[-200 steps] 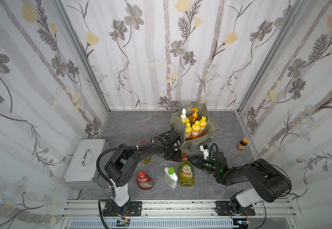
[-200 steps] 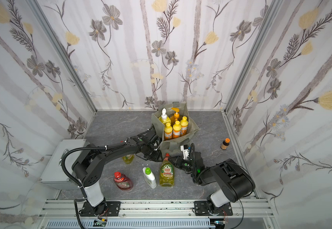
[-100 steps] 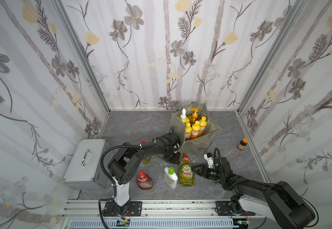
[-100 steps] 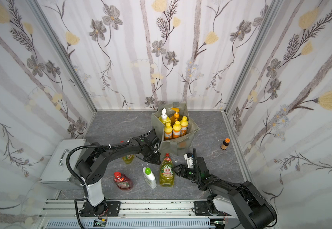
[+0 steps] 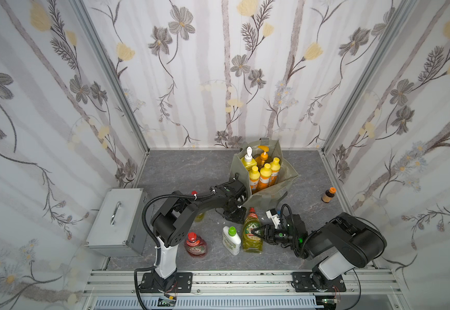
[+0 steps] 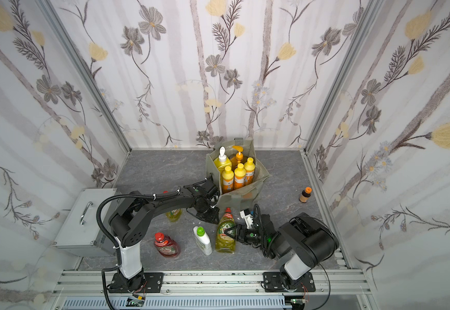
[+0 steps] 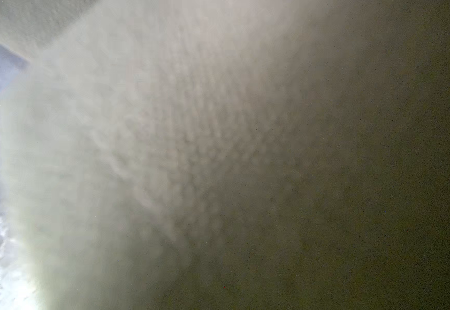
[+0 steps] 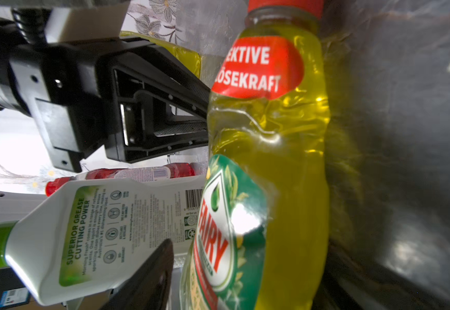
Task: Pack dish soap into the shopping bag
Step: Pick up the bottle of dish soap at the center of the board.
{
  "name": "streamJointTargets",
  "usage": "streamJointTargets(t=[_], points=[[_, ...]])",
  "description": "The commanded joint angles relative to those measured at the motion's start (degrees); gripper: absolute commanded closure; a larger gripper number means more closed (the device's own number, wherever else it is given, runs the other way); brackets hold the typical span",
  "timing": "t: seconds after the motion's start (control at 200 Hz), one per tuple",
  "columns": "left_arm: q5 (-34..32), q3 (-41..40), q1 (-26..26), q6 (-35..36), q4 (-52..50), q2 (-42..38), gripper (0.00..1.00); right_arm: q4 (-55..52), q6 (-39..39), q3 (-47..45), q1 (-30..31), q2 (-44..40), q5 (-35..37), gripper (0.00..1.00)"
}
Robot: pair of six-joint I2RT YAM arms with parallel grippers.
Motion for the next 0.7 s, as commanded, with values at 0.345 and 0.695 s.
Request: streamJointTargets(t=[0.345,0.695], points=[[1.11,0.26,-0.49,0.58,0.92,-1.55,0.77,34.3,13.27,-2.12,-0.46,11.57,-0.6,0.84],[-0.67,-0.55,0.13,0.04,0.96,-6.16,0.71,24.2,9.01,-2.68,-1.27,3.66,-0.36,0.95]])
